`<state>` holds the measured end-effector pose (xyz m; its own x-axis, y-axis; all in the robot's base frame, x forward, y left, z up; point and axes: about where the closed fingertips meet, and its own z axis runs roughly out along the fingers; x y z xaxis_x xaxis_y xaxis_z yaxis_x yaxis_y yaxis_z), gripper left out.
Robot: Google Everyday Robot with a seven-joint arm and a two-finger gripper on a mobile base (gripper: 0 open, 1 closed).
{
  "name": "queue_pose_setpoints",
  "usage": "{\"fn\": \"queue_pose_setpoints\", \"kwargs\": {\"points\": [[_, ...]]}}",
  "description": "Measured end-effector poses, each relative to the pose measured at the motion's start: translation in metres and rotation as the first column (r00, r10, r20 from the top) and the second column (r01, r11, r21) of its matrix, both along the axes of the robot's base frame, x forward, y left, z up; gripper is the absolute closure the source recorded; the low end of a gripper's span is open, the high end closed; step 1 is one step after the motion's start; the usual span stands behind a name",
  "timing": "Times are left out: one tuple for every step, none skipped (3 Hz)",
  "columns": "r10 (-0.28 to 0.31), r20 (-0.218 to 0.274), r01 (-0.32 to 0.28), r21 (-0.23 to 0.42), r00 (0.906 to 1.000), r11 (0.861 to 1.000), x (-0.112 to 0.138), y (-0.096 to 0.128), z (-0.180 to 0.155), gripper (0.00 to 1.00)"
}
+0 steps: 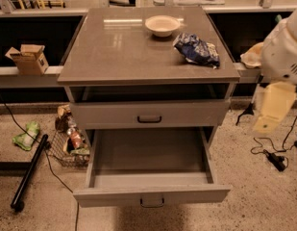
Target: Close middle drawer
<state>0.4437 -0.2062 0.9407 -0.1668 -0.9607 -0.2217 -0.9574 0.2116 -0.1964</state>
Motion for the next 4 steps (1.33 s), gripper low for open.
{"fn": "queue_pose_setpoints", "kwargs": {"points": [[0.112,-0.065,-0.110,0.043,0.9915,0.993,0.004,0.019,-0.069,0.00],[0.200,-0.131,-0.185,0.119,0.9710,0.976,0.003,0.039,-0.147,0.00],[0.254,-0.200,-0.201,0.253,0.9463,0.946,-0.001,0.061,-0.234,0.00],[0.254,-0.200,-0.201,0.253,0.9463,0.946,-0.001,0.061,-0.234,0.00]]}}
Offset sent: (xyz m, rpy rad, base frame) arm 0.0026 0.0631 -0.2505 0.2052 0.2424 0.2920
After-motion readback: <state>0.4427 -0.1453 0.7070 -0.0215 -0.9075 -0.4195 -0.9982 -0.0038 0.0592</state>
